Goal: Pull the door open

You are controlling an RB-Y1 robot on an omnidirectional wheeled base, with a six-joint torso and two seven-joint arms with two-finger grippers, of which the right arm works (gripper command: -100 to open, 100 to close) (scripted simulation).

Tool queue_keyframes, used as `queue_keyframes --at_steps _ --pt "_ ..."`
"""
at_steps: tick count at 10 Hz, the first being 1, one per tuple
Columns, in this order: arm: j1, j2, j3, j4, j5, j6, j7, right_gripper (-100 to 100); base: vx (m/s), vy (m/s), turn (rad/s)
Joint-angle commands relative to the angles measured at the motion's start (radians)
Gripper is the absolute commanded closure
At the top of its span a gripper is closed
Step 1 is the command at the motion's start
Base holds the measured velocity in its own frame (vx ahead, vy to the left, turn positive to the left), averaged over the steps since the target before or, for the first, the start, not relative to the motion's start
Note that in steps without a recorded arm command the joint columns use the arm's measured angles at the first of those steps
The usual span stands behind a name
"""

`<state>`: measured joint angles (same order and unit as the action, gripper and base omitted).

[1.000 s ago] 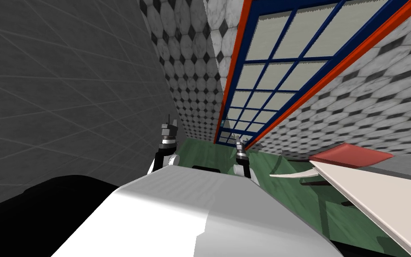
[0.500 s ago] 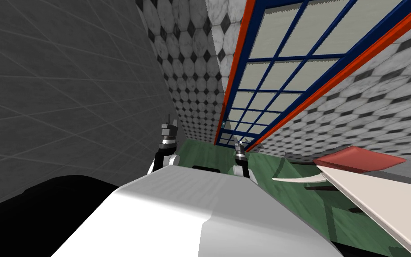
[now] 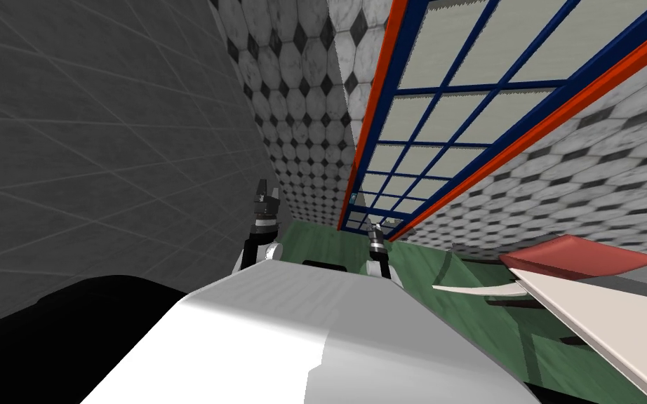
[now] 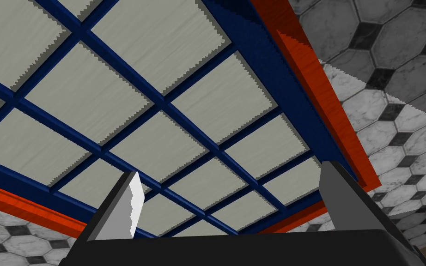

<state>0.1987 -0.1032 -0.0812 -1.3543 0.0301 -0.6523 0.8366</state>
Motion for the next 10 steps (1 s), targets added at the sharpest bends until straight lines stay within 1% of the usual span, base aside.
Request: queue_keyframes --at_steps 1,10 --pt "-0.007 -0.002 -0.002 0.03 0.001 -0.009 0.039 -100 0.104 0.014 0.002" --pt "-0.069 -0.01 -0.014 0.232 0.003 -0.065 0.236 -100 0.1 0.018 0.002"
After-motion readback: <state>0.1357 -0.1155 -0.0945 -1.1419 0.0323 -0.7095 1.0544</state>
